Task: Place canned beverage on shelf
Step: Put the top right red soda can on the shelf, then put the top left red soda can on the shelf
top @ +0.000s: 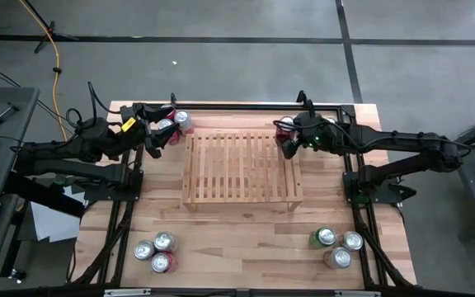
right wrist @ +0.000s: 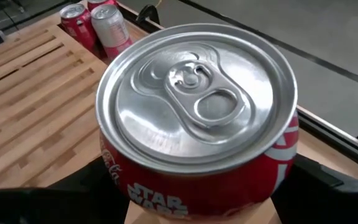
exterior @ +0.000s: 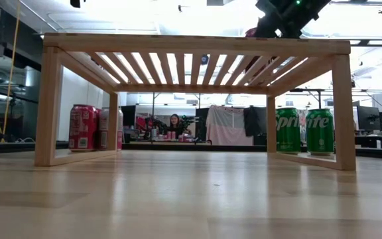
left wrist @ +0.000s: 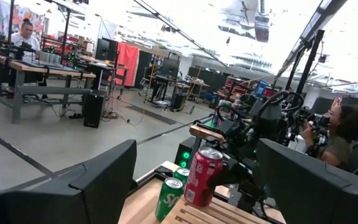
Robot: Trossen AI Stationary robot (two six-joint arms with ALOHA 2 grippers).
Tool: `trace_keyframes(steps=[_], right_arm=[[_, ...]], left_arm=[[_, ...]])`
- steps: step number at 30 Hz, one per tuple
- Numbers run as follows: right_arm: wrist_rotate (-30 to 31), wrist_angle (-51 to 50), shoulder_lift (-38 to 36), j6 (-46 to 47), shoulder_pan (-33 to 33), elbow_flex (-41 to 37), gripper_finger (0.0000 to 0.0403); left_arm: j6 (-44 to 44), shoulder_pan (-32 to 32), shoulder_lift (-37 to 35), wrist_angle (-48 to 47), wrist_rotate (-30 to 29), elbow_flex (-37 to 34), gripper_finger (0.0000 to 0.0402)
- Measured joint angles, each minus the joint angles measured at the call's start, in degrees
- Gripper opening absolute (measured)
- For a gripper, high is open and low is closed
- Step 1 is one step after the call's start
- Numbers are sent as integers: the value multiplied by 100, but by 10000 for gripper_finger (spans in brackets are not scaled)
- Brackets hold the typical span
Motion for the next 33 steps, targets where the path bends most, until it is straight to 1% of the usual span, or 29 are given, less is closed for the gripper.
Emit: trace_keyframes(steps=[4, 10, 13, 17, 21, 33], right_arm=[[-8, -2, 0, -61, -2, 0, 288], [-116, -26, -2, -132, -2, 4, 358], [-168, -28, -9, -132, -2, 4, 375], [-227, -45, -94, -150, -2, 9, 378], [-230, -42, -341, -191, -2, 15, 379], [-436, 27, -1512, -128, -2, 15, 381]], left_arm=[[0, 0, 1, 0, -2, 0, 325], [0, -1, 0, 0, -2, 0, 325], [2, 1, 0, 0, -2, 0, 325], [2, 1, 2, -2, -2, 0, 325], [4, -1, 0, -2, -2, 0, 325], [7, 1, 0, -2, 0, 0, 325]])
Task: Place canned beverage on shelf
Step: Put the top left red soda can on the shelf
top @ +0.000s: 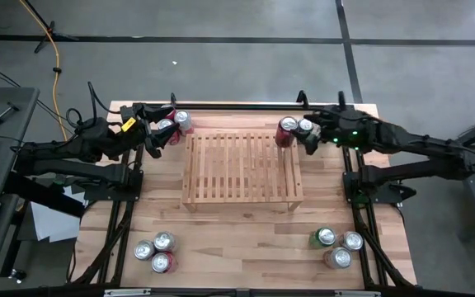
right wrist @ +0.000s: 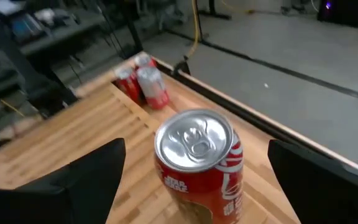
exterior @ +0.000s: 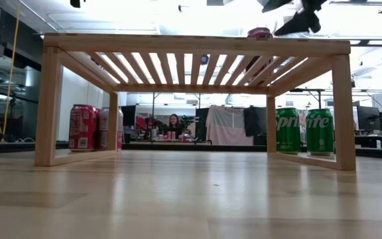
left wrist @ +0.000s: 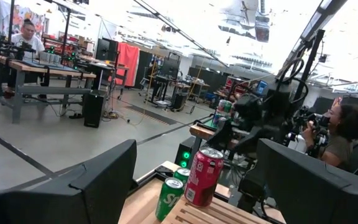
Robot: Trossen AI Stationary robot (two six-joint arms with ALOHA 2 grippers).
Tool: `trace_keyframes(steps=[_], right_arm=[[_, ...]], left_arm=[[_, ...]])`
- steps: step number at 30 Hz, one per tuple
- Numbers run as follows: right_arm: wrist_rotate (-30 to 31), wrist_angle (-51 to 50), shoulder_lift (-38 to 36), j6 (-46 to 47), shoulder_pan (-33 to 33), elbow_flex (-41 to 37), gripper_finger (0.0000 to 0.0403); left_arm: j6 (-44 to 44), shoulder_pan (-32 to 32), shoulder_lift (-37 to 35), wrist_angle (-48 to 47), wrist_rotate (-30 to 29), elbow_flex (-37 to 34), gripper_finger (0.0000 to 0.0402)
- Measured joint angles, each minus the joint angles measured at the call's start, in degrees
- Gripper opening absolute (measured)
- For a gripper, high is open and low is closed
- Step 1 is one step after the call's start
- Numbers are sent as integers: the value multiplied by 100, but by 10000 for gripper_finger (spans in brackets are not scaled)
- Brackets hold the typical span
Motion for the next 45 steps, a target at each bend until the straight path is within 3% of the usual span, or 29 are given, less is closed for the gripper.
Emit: trace_keyframes(steps=[4, 12, 20, 23, 25, 27, 32, 35, 38, 45], right_arm=[[-530, 584, -265, 0, 0, 0, 381], [-2312, 2772, -113, -114, 7, 2, 381], [-2357, 3033, 4, -70, 4, 2, 381], [-2357, 3030, 21, 16, 4, 2, 381], [-2354, 3033, 33, 93, 4, 2, 381], [-2352, 3032, 62, 107, 4, 2, 381], [-2348, 3015, 110, 107, 4, 2, 381], [-2340, 2979, 152, 105, 2, 2, 381], [-2340, 2938, 199, 140, 2, 2, 381], [-2344, 2710, 261, 254, 2, 0, 381]], left_arm=[[0, 0, 0, 0, 0, 0, 325], [0, 0, 2, 2, 7, 0, 325], [-370, -2, 2, 2, 48, 0, 325], [-983, 39, 84, -122, -707, 20, 325], [-1340, 215, 216, -839, -1190, 287, 325], [-1758, 533, 436, -2129, -1427, 789, 325], [-3234, 1555, 1322, -5917, -1298, 2000, 325], [-3883, 2044, 1797, -7222, -1073, 2057, 325], [-4199, 2399, 2053, -7458, -780, 1744, 325], [-4220, 3022, 2329, -6109, -404, 744, 325]])
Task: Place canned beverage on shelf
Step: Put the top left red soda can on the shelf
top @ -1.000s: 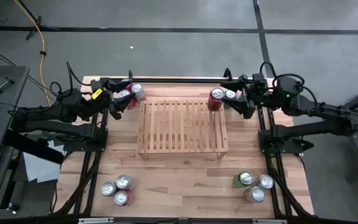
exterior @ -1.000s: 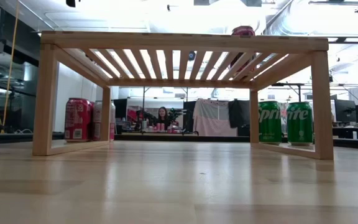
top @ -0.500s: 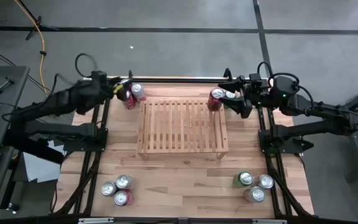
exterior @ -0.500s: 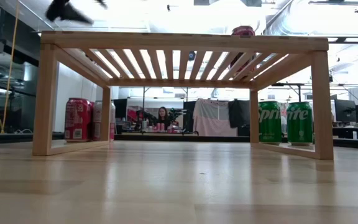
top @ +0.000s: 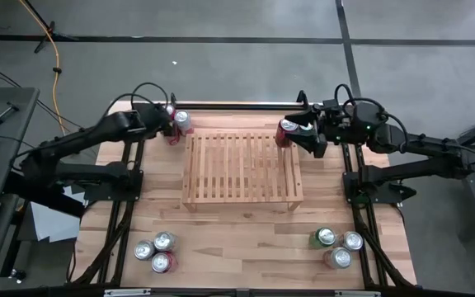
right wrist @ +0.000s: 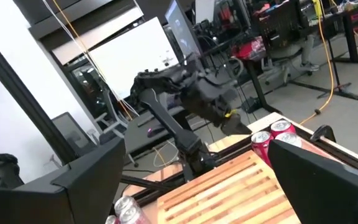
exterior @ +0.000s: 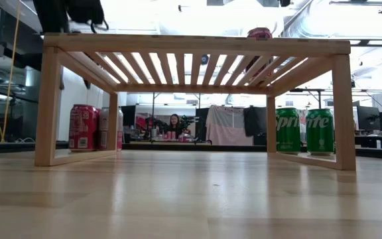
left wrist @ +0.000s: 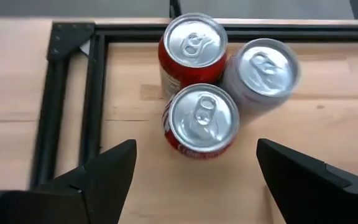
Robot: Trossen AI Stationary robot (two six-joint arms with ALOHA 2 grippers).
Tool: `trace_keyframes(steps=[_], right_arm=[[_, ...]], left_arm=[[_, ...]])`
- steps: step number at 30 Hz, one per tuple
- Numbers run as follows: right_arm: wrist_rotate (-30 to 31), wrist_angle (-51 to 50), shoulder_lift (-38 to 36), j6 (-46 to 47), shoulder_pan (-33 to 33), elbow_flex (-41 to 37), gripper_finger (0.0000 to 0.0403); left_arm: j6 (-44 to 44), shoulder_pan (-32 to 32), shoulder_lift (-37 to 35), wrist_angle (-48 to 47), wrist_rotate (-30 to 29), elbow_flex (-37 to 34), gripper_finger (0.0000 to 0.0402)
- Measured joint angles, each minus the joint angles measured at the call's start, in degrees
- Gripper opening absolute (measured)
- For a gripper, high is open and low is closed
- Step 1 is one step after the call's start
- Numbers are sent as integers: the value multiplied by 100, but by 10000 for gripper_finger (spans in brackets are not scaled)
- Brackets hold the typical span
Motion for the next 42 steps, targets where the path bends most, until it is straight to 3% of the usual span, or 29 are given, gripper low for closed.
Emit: trace_keyframes(steps=[10, 21, 36, 42], right_arm=[[-7, -30, -4, 153, 0, 0, 381], [-9, -30, -4, 144, 0, 0, 381], [-8, -30, -4, 138, 0, 0, 381], [-7, -30, -4, 137, 0, 0, 381]], left_arm=[[747, 602, 595, 798, 142, -223, 325], [1157, 781, 1217, 1502, 629, -206, 325], [1521, 781, 908, 1351, 683, -228, 325], [2618, 805, 772, 669, 1578, -163, 325]])
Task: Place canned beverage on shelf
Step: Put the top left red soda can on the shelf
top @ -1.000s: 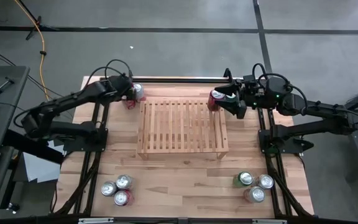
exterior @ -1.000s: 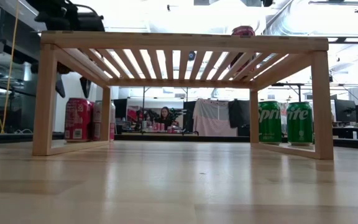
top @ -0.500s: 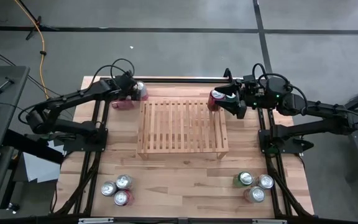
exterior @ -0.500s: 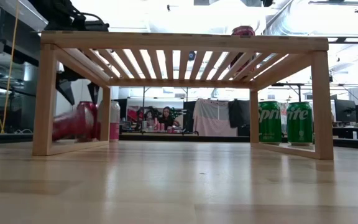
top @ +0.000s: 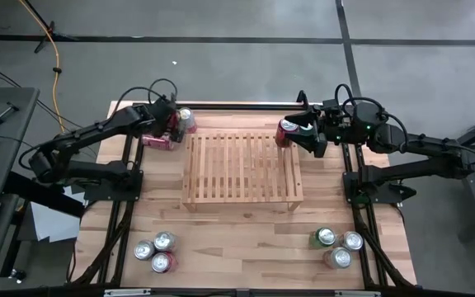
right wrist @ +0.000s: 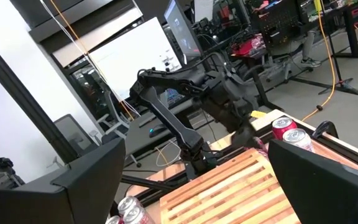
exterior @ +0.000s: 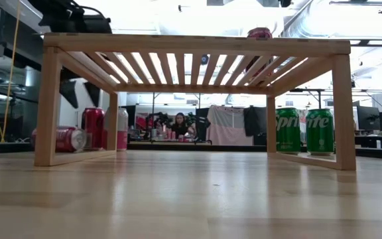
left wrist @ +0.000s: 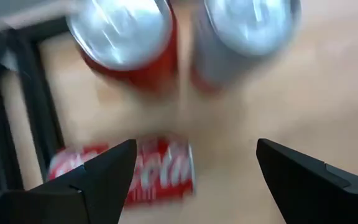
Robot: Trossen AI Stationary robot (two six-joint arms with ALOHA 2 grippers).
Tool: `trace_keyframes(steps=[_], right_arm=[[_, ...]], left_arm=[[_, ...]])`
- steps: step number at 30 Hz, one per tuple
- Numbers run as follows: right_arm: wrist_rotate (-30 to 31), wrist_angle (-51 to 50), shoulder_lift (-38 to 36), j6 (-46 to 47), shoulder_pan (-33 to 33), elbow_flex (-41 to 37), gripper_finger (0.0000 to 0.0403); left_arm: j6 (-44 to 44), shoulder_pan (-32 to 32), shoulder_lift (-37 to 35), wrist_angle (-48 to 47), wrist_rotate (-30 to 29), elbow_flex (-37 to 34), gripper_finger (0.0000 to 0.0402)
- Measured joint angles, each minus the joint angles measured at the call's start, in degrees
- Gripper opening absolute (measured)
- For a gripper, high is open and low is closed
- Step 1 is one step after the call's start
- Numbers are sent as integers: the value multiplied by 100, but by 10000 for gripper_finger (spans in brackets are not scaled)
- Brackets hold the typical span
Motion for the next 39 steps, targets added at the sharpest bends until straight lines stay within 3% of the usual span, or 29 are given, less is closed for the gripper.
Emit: trace_keyframes(steps=[6, 22, 26, 39], right_arm=[[0, 0, 0, -45, 0, 0, 381], [0, -1, 0, -1, 0, 0, 381], [0, -2, 0, 128, 0, 0, 381], [0, -4, 0, 152, 4, 0, 381]], left_arm=[[1323, 45, 408, -927, 213, 183, 325], [4689, 373, 2055, -727, -576, 210, 325], [4904, 384, 2418, -583, -846, 212, 325], [4626, 379, 2857, -627, -821, 204, 321]])
